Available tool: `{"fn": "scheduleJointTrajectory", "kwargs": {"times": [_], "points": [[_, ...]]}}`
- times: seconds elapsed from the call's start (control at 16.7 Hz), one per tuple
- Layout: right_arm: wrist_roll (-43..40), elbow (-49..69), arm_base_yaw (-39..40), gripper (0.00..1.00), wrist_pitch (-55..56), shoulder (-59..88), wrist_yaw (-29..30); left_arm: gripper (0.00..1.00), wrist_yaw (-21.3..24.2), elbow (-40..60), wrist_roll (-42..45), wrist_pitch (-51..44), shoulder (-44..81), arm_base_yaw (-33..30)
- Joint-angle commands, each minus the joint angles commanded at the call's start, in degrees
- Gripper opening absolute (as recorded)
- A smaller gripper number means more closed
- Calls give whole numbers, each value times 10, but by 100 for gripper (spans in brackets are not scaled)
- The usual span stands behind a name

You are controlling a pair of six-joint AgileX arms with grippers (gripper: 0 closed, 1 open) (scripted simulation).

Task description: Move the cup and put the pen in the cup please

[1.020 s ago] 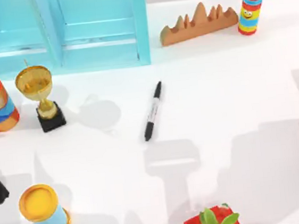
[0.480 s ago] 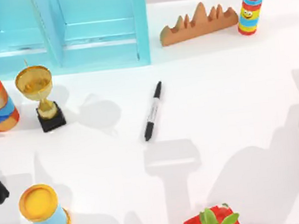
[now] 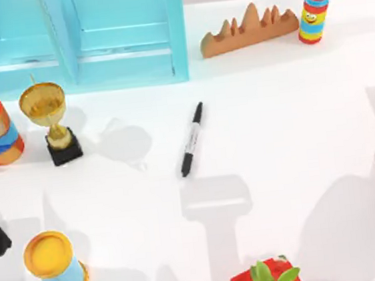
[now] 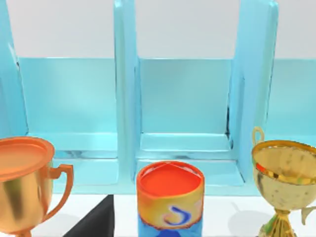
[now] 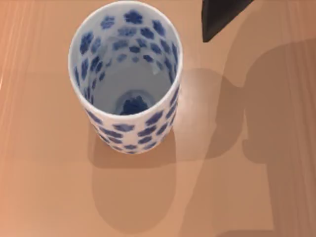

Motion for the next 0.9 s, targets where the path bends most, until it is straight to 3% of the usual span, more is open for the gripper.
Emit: {"fn": "scheduleJointTrajectory", "kwargs": {"times": [0.24,0.54,0.9], "points": [[0,-79,0,100,102,21,0,100,0,0,0,0,0,0],[0,-95,0,100,118,25,0,100,0,0,0,0,0,0],[0,-95,0,55,118,25,0,100,0,0,0,0,0,0]]}}
